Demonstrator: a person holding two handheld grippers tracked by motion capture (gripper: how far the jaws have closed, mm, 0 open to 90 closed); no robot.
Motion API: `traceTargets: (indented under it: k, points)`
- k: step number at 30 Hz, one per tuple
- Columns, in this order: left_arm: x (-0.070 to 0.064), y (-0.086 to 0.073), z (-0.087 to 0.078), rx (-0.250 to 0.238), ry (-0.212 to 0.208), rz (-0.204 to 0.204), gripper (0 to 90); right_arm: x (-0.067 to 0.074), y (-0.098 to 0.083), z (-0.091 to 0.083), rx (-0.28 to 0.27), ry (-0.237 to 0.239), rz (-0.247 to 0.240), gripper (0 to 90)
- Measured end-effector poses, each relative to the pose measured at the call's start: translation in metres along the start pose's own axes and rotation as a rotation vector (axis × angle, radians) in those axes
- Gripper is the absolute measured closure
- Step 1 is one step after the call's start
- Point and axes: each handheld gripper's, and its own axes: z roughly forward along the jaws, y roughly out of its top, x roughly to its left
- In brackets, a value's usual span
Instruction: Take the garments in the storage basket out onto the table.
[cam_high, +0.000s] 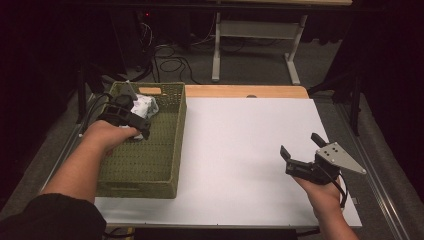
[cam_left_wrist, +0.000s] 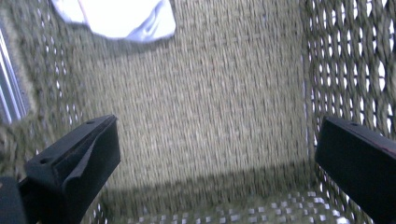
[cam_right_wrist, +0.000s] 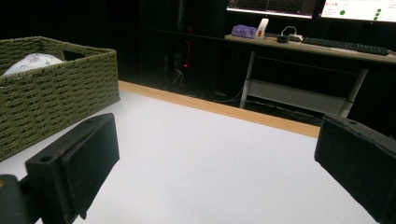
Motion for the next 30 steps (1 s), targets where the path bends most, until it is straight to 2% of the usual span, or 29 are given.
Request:
traceTargets:
  k: [5, 6, 7, 8, 10, 12, 13, 14, 15, 16, 17, 18, 21, 24, 27, 30]
  points:
    - [0.005, 0.013, 0.016, -0.025, 0.013, -0.002, 1.0, 0.0, 0.0, 0.0, -0.001, 0.004, 0.001, 0.5]
    - [0.008, 0.016, 0.023, -0.05, 0.017, -0.005, 1.3, 0.001, 0.0, 0.001, 0.001, 0.006, 0.0, 0.5]
    - [0.008, 0.016, 0.023, -0.05, 0.017, -0.005, 1.9, 0.001, 0.0, 0.001, 0.0, 0.005, 0.001, 0.5]
    - [0.011, 0.018, 0.03, -0.09, 0.015, -0.009, 3.0, 0.0, 0.0, 0.001, 0.001, 0.007, 0.001, 0.5]
    - [0.012, 0.019, 0.034, -0.104, 0.016, -0.012, 3.9, 0.0, 0.0, 0.001, -0.001, 0.005, 0.001, 0.5]
    - [0.014, 0.019, 0.04, -0.147, 0.023, -0.011, 5.7, 0.0, -0.001, 0.001, -0.001, 0.006, 0.004, 0.5]
    - [0.016, 0.018, 0.045, -0.197, 0.027, -0.014, 7.5, 0.0, -0.001, 0.001, -0.001, 0.005, 0.003, 0.5]
    - [0.016, 0.018, 0.045, -0.197, 0.027, -0.014, 8.7, 0.0, -0.001, 0.001, -0.001, 0.005, 0.003, 0.5]
    - [0.018, 0.016, 0.046, -0.25, 0.021, -0.017, 10.7, 0.0, -0.001, 0.001, -0.001, 0.005, 0.003, 0.5]
    - [0.018, 0.016, 0.046, -0.25, 0.021, -0.017, 11.4, 0.0, -0.001, 0.001, -0.001, 0.005, 0.003, 0.5]
    - [0.021, 0.014, 0.047, -0.302, 0.019, -0.017, 12.7, 0.0, -0.001, 0.001, -0.001, 0.006, 0.004, 0.5]
    - [0.021, 0.014, 0.047, -0.302, 0.019, -0.017, 13.7, 0.0, -0.002, 0.001, -0.001, 0.006, 0.004, 0.5]
    - [0.027, 0.01, 0.049, -0.389, 0.007, -0.026, 16.5, 0.0, -0.001, 0.001, -0.001, 0.004, 0.003, 0.5]
    - [0.03, 0.009, 0.051, -0.408, -0.004, -0.03, 17.1, 0.0, -0.002, 0.001, -0.002, 0.004, 0.002, 0.5]
    - [0.035, 0.006, 0.055, -0.464, -0.019, -0.045, 20.8, 0.0, -0.002, 0.001, -0.001, 0.005, 0.003, 0.5]
    - [0.036, 0.005, 0.057, -0.486, -0.017, -0.052, 23.3, 0.0, -0.002, 0.001, 0.0, 0.005, 0.005, 0.6]
